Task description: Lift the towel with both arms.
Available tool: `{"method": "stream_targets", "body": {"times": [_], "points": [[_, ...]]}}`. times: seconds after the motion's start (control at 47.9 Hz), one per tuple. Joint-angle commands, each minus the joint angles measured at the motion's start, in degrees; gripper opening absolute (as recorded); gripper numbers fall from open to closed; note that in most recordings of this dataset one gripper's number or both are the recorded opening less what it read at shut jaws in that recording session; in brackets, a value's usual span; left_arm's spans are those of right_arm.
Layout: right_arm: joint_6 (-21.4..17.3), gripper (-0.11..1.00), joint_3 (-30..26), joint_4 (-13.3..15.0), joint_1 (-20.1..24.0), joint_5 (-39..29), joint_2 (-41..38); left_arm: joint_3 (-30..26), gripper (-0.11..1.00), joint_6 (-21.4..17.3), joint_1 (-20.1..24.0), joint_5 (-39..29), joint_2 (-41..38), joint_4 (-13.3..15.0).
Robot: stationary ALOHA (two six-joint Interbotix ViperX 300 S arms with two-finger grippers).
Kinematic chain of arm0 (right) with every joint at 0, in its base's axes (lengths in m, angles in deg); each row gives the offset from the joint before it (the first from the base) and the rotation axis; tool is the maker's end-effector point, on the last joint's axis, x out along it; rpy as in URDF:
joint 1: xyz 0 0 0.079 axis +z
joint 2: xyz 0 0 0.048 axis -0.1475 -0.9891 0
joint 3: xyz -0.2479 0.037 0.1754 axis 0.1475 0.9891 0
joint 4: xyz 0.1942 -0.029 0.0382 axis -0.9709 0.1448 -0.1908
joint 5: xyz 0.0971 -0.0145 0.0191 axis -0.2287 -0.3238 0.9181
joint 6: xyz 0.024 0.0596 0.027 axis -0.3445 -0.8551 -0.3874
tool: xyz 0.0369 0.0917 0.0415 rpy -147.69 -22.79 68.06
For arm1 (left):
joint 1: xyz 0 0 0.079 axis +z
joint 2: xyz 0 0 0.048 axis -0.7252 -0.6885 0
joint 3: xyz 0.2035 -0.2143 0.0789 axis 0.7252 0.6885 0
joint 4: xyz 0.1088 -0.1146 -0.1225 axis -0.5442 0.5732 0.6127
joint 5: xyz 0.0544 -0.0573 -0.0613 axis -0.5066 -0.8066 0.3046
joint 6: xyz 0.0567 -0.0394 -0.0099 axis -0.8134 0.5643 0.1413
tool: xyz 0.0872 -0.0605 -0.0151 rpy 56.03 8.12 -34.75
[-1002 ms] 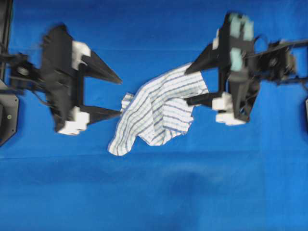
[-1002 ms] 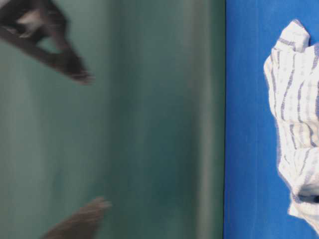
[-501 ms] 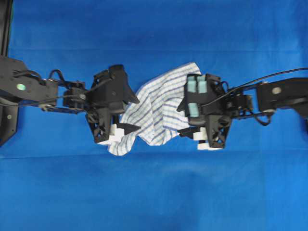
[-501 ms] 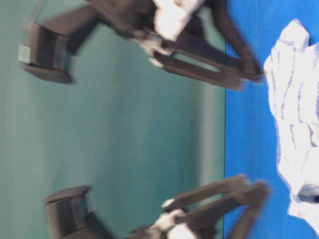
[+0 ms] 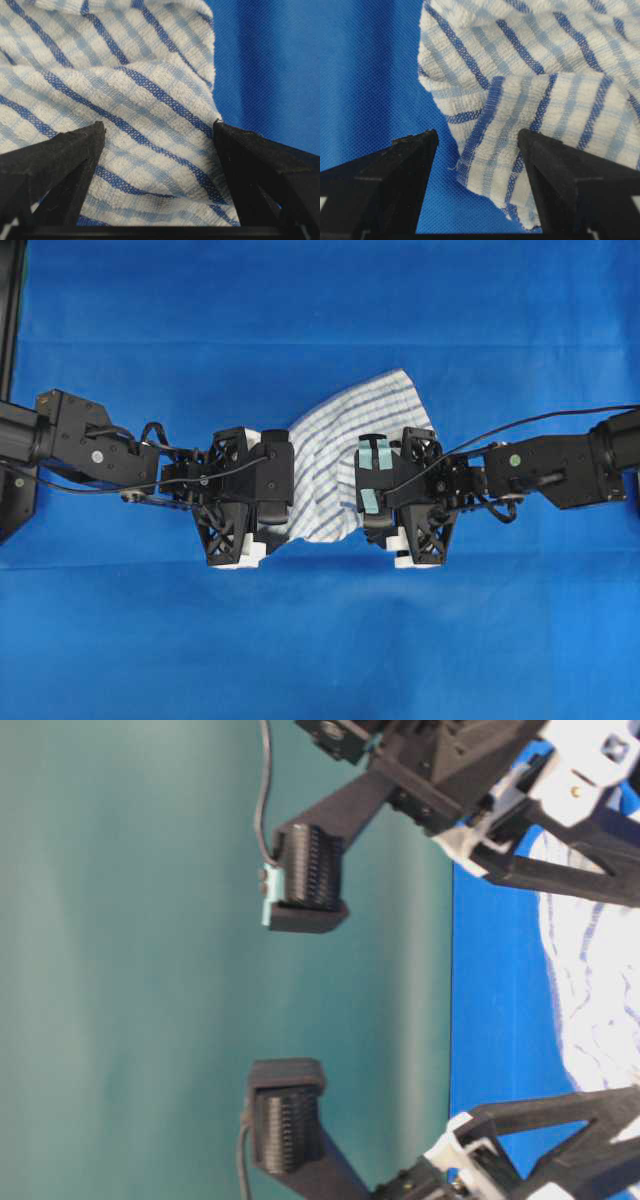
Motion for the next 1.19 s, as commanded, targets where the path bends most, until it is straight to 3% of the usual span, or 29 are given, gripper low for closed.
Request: {"method": "stream_targets", "body": {"times": [0.0,0.209,0.313,0.397,0.585,0.647,0.961,1.169], "points": [[-0.35,0.67,-0.44,-0.09,0.26,0.53,0.18,-0.97,0.93,0.09,-0.18,0.44,0.0,0.0],[-0.44,0.67,-0.62,0.0,0.26,0.62,0.09,-1.32,0.91,0.09,0.09,0.18,-0.53,0.0],[-0.44,0.65,-0.62,0.18,0.26,1.05,0.09,-1.49,0.85,0.09,0.18,-0.44,-0.53,0.0],[-0.44,0.58,-0.53,0.18,0.09,1.85,0.09,-1.49,0.7,0.09,0.18,-0.79,-0.53,0.0],[-0.44,0.07,-0.44,0.18,-0.97,1.76,0.26,-1.49,0.17,0.0,0.35,-2.02,-0.53,0.0],[-0.44,0.03,-0.44,0.18,-1.05,1.76,0.35,-1.58,0.06,0.09,0.53,-2.64,-0.35,0.0],[-0.62,0.03,-1.05,-0.09,-1.05,0.7,3.96,-2.37,0.05,0.53,0.62,-6.33,3.96,0.0],[-0.62,0.03,-4.13,-0.09,-1.14,-7.12,12.13,-5.89,0.05,0.62,1.32,-14.94,11.43,0.0]]}}
